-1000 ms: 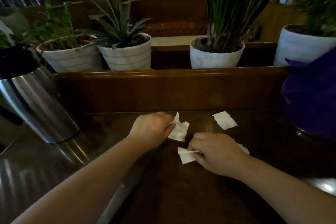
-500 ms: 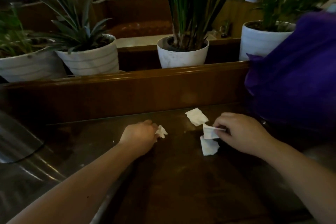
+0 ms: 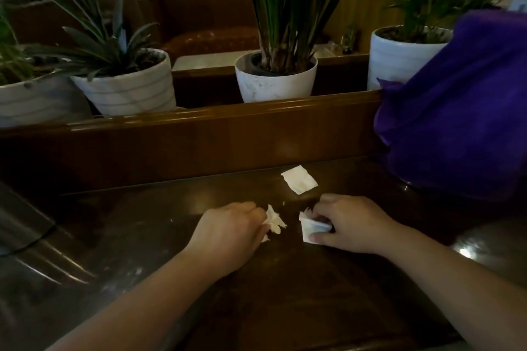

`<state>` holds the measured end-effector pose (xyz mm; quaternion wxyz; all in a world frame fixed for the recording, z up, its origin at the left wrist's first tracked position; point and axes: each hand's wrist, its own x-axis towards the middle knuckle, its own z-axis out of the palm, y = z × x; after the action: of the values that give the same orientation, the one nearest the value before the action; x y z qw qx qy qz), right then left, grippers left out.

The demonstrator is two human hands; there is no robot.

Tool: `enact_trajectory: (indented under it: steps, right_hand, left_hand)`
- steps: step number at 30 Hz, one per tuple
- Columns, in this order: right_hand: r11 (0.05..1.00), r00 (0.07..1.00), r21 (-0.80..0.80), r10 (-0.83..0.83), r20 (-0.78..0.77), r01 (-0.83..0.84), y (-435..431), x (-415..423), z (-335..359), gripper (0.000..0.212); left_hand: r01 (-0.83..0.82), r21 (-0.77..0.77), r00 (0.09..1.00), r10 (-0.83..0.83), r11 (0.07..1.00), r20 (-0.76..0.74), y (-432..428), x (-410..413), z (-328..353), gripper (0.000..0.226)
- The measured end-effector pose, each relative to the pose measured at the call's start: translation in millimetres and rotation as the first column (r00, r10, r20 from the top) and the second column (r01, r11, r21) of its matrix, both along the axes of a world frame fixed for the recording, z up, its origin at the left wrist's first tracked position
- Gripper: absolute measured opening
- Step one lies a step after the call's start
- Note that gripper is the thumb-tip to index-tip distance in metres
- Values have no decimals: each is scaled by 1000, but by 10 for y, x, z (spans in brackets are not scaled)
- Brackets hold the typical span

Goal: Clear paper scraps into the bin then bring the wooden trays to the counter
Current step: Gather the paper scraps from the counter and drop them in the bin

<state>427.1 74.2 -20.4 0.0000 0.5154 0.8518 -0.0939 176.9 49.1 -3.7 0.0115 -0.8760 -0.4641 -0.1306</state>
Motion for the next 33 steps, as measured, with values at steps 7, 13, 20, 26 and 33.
enact_trajectory:
  steps: [7, 13, 20, 26, 33]
  right_hand:
    - [994, 998, 97, 50, -33, -47, 101, -88, -10, 20]
    - [978, 988, 203, -23, -150, 54, 579, -147, 137, 10]
    - [979, 993, 174, -100, -60, 109, 941, -147, -48, 18]
    - [980, 989, 138, -139, -58, 146, 889, -153, -89, 28]
    - [965, 991, 228, -128, -24, 131, 609, -192, 18, 19]
  left_hand:
    - [-47, 0, 999, 47, 999, -11, -19, -46, -17, 25]
    - [-104, -5, 995, 104, 995, 2, -23, -134, 16, 25]
    - [-135, 9, 991, 135, 991, 3, -83, -247, 60, 23]
    - [-168, 30, 986, 168, 985, 1, -102, -372, 64, 21]
    - [-104, 87, 995, 104, 991, 4, -110, -470, 162, 19]
